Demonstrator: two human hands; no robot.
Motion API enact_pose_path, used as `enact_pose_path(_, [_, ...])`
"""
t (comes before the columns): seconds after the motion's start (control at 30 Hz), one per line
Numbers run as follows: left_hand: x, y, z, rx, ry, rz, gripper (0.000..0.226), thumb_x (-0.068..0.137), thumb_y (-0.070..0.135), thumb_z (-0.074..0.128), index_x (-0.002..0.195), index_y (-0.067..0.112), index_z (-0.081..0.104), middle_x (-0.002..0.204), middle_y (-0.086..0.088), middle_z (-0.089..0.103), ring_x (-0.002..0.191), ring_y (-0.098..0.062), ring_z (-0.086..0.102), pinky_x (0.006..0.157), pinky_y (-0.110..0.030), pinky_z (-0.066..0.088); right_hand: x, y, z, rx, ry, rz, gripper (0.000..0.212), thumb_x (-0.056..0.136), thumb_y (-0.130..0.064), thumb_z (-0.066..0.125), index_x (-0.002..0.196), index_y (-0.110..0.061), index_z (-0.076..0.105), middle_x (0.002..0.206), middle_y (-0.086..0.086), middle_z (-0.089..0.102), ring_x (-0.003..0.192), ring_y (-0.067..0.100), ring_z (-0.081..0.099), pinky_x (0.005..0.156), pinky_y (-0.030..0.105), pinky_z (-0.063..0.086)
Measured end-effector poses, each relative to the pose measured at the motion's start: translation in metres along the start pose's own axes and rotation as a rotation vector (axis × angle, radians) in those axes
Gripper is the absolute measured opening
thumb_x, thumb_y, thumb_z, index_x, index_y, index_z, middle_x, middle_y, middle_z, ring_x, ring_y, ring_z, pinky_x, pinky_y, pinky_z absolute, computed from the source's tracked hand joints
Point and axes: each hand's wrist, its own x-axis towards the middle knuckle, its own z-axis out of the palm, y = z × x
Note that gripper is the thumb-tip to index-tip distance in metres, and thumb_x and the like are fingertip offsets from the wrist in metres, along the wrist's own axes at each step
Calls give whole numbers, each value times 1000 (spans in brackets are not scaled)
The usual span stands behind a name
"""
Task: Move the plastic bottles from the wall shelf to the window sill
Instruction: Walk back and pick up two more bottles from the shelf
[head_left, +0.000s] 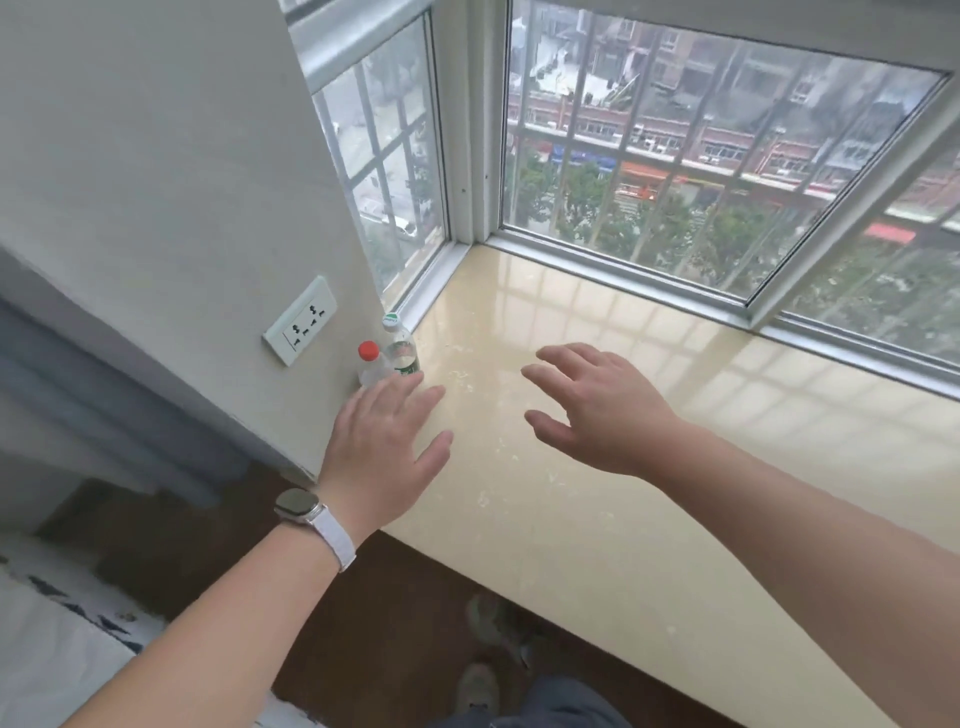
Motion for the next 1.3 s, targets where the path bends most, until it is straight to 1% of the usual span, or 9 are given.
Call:
enact_pose_path(0.2, [-17, 19, -33, -9, 52, 173, 49, 89, 49, 50, 125, 19, 66, 133, -7, 63, 123, -36, 58, 103, -54, 43, -54, -22, -27, -55, 74, 80, 64, 90, -57, 31, 133, -18, 57, 137, 8, 58, 126, 32, 52, 95, 44, 46])
enact_pose_path(0.33, [-15, 48, -52, -7, 82, 259, 51, 89, 49, 48, 126, 20, 67, 131, -8, 64, 124, -33, 57, 107, -47, 32, -91, -23, -43, -75, 106, 159, 65, 90, -58, 29, 135, -19, 56, 140, 8, 56, 128, 31, 50, 99, 45, 44])
enact_pose_path(0.57, [7, 129, -50, -58, 20, 464, 54, 88, 50, 48, 130, 19, 66, 131, -10, 65, 123, -37, 58, 104, -55, 45, -177, 8, -66, -98, 200, 348, 61, 90, -55, 36, 130, -16, 61, 133, 11, 61, 121, 34, 56, 94, 46, 50])
enact_pose_path(0.73, [22, 228, -26, -123, 41, 658, 54, 90, 48, 49, 131, 18, 64, 133, -10, 64, 126, -37, 56, 107, -50, 40, -265, 52, -73, -107, 243, 545, 59, 90, -53, 38, 129, -15, 61, 132, 12, 61, 119, 34, 58, 92, 46, 51])
enact_pose_path(0.87, [21, 326, -1, -170, 31, 812, 55, 90, 48, 50, 132, 17, 64, 133, -11, 64, 124, -38, 57, 105, -52, 44, -353, 88, -75, -112, 259, 726, 61, 90, -54, 37, 132, -17, 60, 135, 11, 60, 123, 34, 56, 95, 47, 49])
enact_pose_path(1.03, [-4, 457, 29, -172, -49, 1013, 55, 90, 50, 47, 132, 19, 63, 135, -8, 64, 126, -36, 55, 105, -48, 39, -474, 124, -76, -135, 295, 952, 61, 90, -55, 35, 133, -18, 60, 137, 10, 59, 124, 33, 55, 97, 45, 47])
enact_pose_path(1.13, [-23, 530, 42, -164, -73, 1152, 55, 90, 52, 47, 132, 20, 62, 136, -8, 63, 127, -36, 56, 106, -45, 32, -543, 132, -74, -134, 328, 1070, 59, 90, -54, 37, 131, -19, 61, 136, 9, 60, 123, 31, 56, 97, 44, 47])
enact_pose_path(1.23, [-48, 595, 49, -156, -100, 1276, 57, 90, 53, 45, 133, 20, 62, 137, -8, 63, 128, -35, 56, 105, -49, 42, -605, 129, -70, -109, 339, 1191, 61, 90, -54, 36, 133, -19, 59, 139, 9, 57, 126, 31, 53, 99, 44, 45])
enact_pose_path(1.3, [-68, 634, 51, -163, -123, 1350, 57, 90, 53, 45, 133, 19, 62, 137, -8, 63, 128, -35, 57, 105, -50, 43, -642, 124, -67, -104, 351, 1269, 62, 90, -54, 35, 133, -17, 59, 139, 11, 57, 126, 32, 53, 99, 45, 44])
